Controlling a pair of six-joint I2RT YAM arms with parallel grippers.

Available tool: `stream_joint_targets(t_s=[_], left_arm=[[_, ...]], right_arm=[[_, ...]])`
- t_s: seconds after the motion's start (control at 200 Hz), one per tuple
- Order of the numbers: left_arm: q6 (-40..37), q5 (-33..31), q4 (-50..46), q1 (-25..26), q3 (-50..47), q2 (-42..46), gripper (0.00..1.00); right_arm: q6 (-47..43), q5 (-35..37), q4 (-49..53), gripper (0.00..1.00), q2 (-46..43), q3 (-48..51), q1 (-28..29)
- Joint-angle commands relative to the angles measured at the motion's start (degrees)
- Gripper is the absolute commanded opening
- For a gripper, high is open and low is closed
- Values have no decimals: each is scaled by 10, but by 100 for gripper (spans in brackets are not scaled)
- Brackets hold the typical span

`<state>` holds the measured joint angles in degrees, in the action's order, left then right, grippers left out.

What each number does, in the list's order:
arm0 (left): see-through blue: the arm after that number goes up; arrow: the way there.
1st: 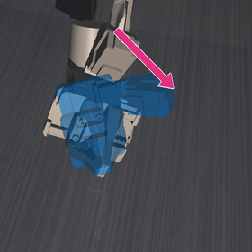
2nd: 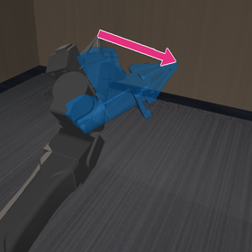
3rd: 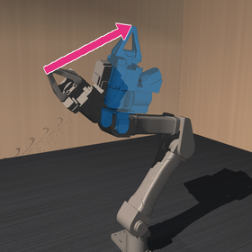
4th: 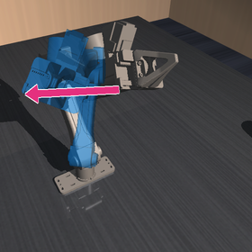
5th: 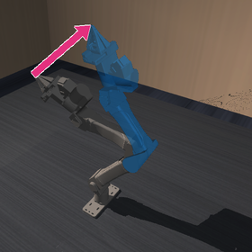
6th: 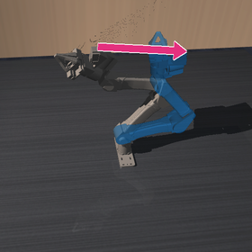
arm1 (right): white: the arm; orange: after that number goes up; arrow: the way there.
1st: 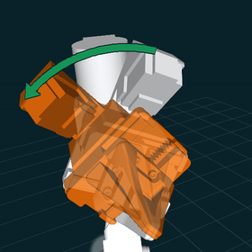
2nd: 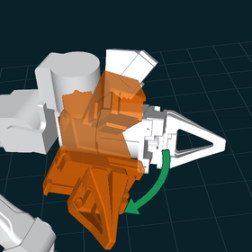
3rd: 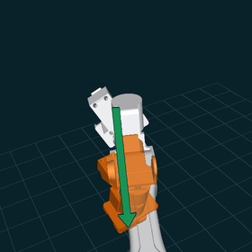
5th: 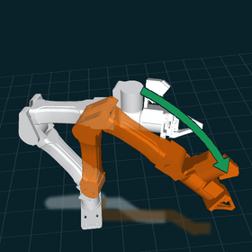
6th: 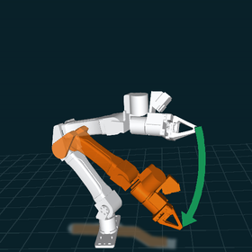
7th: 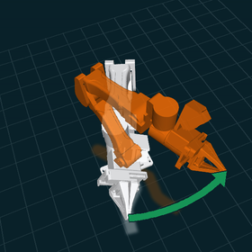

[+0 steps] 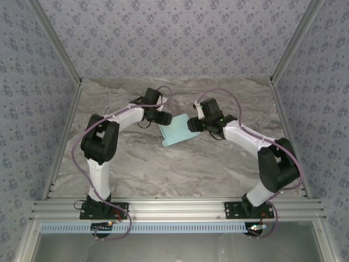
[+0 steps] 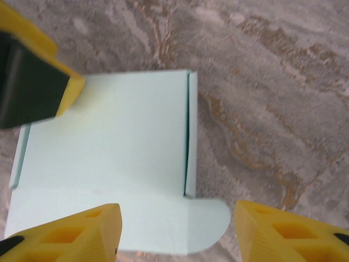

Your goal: Fold the paper box

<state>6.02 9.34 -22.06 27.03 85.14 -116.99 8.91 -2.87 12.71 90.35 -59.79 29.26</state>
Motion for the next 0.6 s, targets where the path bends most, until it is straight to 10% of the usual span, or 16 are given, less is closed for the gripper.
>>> stream_joint_targets(t_s=[0.0, 0.595], left_arm=[[-23, 41, -45, -3, 34, -18, 71], [8, 140, -34, -7, -25, -4, 68]], right_arm=[[9, -1, 38, 60, -32, 27, 16], [5, -5, 29, 68, -43, 43, 25]])
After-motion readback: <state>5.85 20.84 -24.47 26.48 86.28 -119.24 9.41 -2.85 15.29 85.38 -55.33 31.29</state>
